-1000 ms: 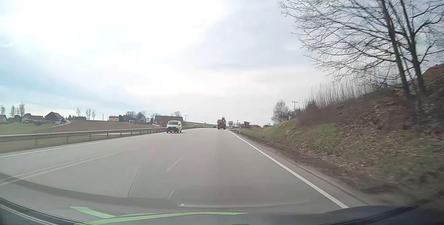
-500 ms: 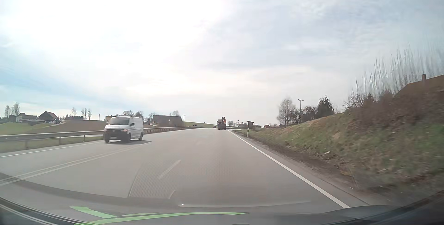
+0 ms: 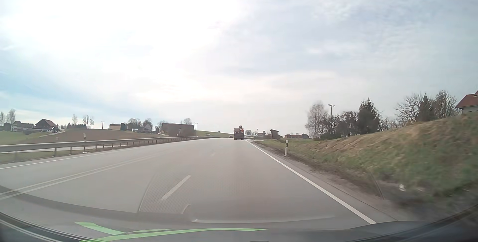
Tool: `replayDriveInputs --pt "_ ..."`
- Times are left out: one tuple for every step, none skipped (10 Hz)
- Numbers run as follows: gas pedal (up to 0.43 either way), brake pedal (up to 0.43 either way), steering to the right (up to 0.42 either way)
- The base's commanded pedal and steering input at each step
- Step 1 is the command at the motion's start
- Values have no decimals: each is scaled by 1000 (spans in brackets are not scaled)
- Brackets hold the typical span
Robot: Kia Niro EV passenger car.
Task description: Follow the waypoints while adhering to traffic rules and regulations
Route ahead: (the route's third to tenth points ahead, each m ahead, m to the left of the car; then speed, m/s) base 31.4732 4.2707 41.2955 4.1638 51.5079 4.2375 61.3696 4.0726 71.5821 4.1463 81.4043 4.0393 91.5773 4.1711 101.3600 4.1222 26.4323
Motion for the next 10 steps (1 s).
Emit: replayDriveInputs --pt "429 0 1" --pt "429 0 1" --pt "429 0 0" --pt "429 0 0" --pt "429 0 0" --pt "429 0 1" --pt "429 0 0" --pt "429 0 0" --pt "429 0 0" --pt "429 0 0"
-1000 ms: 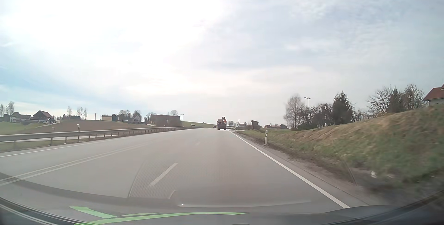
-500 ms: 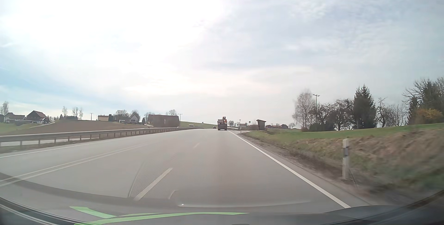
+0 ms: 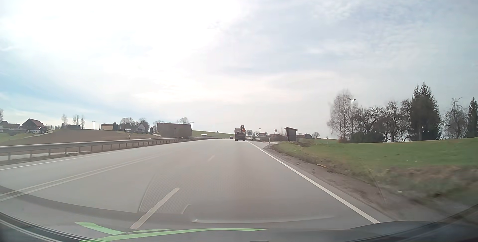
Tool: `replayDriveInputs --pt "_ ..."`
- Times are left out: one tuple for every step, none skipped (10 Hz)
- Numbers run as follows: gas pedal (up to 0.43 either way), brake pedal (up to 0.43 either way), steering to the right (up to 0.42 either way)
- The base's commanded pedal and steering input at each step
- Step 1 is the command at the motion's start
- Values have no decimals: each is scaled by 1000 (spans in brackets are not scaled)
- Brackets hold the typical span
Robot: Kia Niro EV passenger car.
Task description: Follow the waypoints while adhering to traffic rules and regulations
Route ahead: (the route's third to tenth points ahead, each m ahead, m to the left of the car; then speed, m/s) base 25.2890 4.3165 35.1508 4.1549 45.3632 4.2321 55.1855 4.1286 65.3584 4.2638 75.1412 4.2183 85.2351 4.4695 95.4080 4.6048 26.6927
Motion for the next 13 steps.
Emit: replayDriveInputs --pt "429 0 0" --pt "429 0 -1" --pt "429 0 -2" --pt "429 0 -3" --pt "429 0 -3" --pt "429 0 -3" --pt "429 0 -4" --pt "429 0 -4" --pt "429 0 -4" --pt "429 0 -4" --pt "429 0 -5" --pt "429 0 -4" --pt "429 0 -4"
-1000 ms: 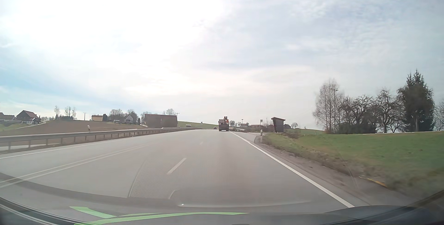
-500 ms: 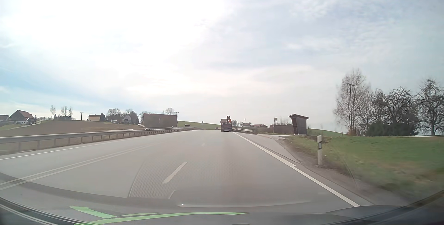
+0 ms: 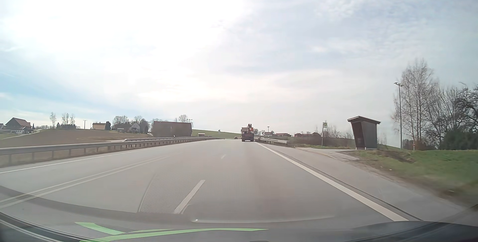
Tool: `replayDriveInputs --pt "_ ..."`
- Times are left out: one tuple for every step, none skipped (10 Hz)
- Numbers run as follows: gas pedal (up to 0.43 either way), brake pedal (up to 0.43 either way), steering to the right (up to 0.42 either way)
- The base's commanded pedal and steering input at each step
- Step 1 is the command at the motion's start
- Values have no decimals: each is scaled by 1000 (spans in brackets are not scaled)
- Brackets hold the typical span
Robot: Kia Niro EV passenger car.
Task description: Follow the waypoints while adhering to traffic rules and regulations
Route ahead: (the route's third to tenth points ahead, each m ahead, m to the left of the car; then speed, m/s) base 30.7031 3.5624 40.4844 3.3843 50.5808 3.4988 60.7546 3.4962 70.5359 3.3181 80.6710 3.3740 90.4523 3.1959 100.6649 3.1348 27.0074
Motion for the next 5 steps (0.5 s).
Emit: replayDriveInputs --pt "429 0 -4" --pt "421 0 -4" --pt "421 0 -4" --pt "421 0 -5" --pt "421 0 -4"
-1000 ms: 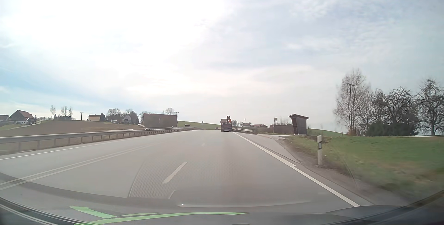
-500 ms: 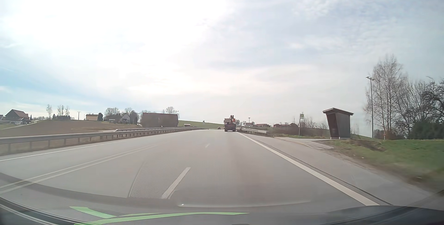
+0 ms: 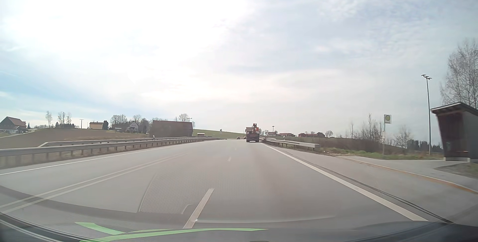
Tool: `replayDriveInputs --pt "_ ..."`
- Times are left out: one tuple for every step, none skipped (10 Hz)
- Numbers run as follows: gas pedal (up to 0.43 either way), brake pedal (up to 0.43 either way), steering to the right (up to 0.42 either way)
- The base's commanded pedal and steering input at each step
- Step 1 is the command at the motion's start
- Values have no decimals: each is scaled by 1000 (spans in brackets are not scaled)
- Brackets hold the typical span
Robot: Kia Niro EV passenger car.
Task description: Follow the waypoints while adhering to traffic rules and regulations
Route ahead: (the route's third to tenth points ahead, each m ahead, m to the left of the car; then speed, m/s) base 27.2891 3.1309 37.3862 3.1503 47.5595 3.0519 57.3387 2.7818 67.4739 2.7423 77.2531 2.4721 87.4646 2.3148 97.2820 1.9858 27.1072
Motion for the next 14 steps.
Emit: replayDriveInputs --pt "421 0 -4" --pt "421 0 -4" --pt "409 0 -3" --pt "409 0 -3" --pt "398 0 -1" --pt "390 0 1" --pt "390 0 2" --pt "378 0 4" --pt "378 0 6" --pt "370 0 6" --pt "370 0 6" --pt "370 0 6" --pt "370 0 6" --pt "370 0 6"
